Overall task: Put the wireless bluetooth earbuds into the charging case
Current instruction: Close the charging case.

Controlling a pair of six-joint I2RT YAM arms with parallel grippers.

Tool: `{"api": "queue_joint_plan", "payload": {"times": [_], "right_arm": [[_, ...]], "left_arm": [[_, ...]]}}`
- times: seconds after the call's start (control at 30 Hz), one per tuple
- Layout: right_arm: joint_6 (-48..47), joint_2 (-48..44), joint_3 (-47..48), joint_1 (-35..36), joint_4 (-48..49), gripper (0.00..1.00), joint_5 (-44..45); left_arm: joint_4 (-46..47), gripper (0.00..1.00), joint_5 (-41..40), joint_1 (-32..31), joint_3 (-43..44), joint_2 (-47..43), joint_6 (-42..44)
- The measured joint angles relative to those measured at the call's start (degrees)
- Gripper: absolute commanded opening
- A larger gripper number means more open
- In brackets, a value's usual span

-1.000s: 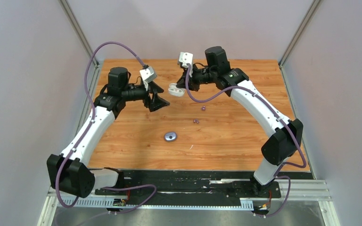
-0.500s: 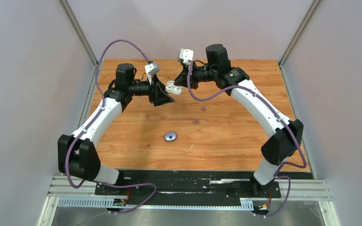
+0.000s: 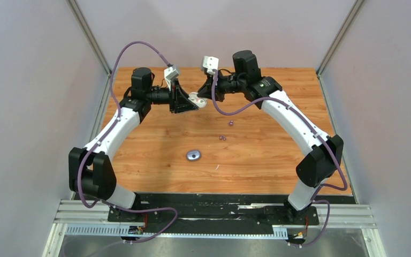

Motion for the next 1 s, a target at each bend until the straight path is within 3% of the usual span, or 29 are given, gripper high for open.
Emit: {"api": "queue_joint_plan", "payload": {"times": [0.13,0.2,0.27,0.33,0.4,0.77,1.0], "right_arm": [[-0.4,0.2,0.0,0.0,0.1,0.0,0.2],[-0.5,0.2,0.0,0.1,0.3,0.0,0.4],[-0.5,0.3,0.0,0.1,0.4,0.04,0.4],[-0.4,0.3,-0.1,0.0,0.4,0.21,0.5],[0.1,0.3,-0.1,0.1,0.6,0.31,0.6],[9.3,0.2,1.3,-1.9,0.8,0.61,3.2],[13.1,0.0,1.0,-6.2,1.0,0.86,-5.7]], "left_arm": [[0.9,0.07,1.0,0.2,0.0,0.7,-1.3],[1.6,0.0,1.4,0.2,0.1,1.0,-1.8],[2.1,0.0,1.7,0.2,0.1,1.2,-2.2],[2.3,0.0,1.7,0.2,0.1,1.3,-2.4],[2.4,0.0,1.7,0.2,0.1,1.3,-2.5],[-1.1,0.0,1.5,0.2,0.3,1.3,2.6],[-3.8,0.0,0.9,0.2,0.5,1.3,6.2]]}}
